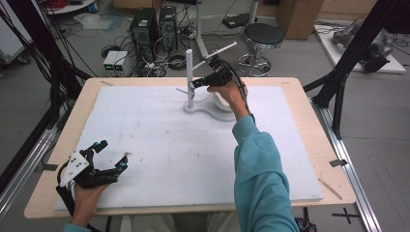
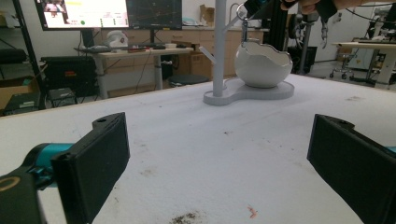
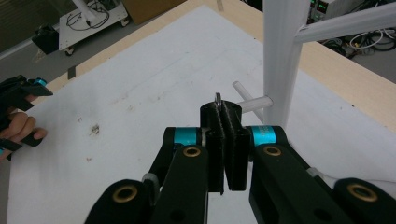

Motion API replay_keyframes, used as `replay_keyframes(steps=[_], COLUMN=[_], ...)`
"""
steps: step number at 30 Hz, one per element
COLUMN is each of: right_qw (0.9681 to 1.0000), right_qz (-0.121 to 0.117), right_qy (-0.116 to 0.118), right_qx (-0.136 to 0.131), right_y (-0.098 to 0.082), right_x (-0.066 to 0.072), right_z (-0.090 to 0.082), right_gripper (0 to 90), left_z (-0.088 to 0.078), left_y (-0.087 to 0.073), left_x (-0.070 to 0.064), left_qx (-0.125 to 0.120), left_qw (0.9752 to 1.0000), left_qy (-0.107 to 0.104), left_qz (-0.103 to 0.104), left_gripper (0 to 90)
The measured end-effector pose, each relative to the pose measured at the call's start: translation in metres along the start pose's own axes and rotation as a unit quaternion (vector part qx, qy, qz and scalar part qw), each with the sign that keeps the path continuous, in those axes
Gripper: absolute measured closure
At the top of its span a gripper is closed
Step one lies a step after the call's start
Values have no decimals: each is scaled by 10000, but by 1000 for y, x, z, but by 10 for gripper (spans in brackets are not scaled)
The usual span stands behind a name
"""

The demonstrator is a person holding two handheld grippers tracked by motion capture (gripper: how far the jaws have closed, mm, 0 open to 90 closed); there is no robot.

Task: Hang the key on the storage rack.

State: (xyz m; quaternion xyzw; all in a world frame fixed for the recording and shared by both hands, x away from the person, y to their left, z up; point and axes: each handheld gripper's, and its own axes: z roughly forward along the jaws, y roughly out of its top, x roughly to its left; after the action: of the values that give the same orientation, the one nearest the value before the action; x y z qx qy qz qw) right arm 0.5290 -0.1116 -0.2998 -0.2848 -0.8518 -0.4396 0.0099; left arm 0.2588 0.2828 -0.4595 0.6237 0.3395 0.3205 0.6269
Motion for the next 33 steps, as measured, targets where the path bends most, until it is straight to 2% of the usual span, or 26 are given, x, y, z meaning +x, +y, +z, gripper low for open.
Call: replay_keyframes(steps=[21, 24, 33], right_qw=[9999, 9999, 9999], right_qz=[78, 125, 45], right_qy=[8, -19, -70], right_qx=[-123, -112, -77], right_y=[-5, -5, -5], right_x=[-15, -15, -14], right_z=[9, 11, 13], right_gripper=[889, 888, 875], left_z=[0, 0, 0], left_y=[0, 0, 0], left_x=[0, 0, 0], left_qx=[8, 7, 9], left_qw=[10000, 10000, 10000], left_qy=[-6, -6, -11], left_qz=[11, 12, 19], left_gripper=[62, 62, 62])
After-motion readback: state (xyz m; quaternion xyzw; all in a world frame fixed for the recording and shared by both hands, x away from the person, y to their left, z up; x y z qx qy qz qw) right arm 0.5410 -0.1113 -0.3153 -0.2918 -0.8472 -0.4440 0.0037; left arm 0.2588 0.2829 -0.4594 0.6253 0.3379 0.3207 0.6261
